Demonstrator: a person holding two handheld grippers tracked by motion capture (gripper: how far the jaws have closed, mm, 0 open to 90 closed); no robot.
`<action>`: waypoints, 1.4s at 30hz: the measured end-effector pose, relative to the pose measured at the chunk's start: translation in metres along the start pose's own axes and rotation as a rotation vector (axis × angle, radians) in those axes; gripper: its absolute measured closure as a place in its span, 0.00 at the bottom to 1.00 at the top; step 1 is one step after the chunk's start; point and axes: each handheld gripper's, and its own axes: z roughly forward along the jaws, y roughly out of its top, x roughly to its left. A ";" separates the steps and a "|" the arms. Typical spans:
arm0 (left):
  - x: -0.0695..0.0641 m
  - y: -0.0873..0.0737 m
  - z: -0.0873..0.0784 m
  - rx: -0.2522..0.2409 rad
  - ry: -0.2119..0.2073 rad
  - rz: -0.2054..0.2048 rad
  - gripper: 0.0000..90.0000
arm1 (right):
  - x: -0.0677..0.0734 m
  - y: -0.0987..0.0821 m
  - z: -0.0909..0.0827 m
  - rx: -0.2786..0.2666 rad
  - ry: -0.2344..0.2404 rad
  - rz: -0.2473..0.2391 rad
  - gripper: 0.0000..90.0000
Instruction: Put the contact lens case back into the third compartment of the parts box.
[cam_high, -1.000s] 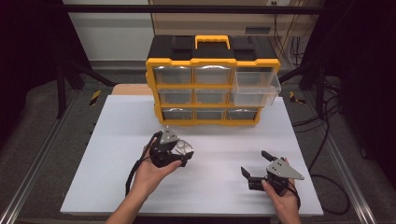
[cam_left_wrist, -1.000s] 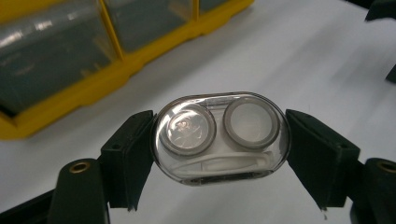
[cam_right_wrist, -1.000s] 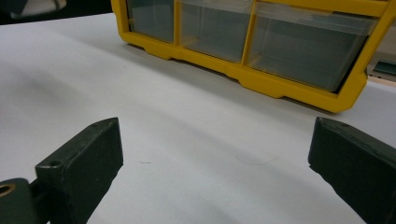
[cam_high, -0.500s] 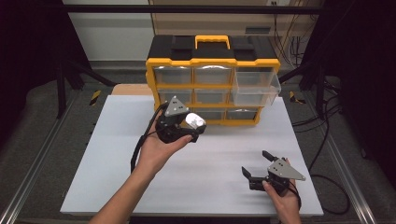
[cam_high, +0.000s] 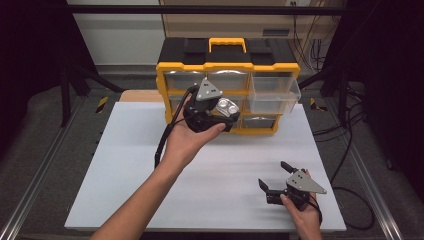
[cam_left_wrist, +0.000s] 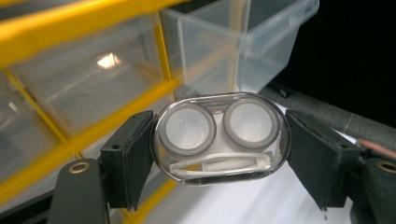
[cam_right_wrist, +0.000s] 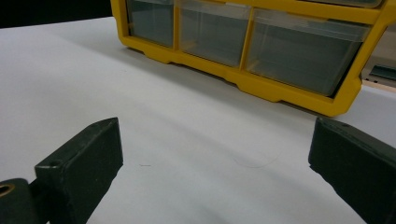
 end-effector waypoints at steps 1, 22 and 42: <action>0.000 0.007 0.002 -0.009 0.002 -0.002 0.29 | 0.000 0.000 0.000 0.000 0.000 -0.001 0.04; -0.006 0.049 0.025 -0.043 0.028 0.004 0.29 | 0.002 0.002 -0.001 -0.016 -0.019 -0.005 0.04; 0.000 0.059 0.032 -0.052 0.048 -0.006 0.29 | 0.002 0.002 -0.002 -0.019 -0.024 -0.006 0.04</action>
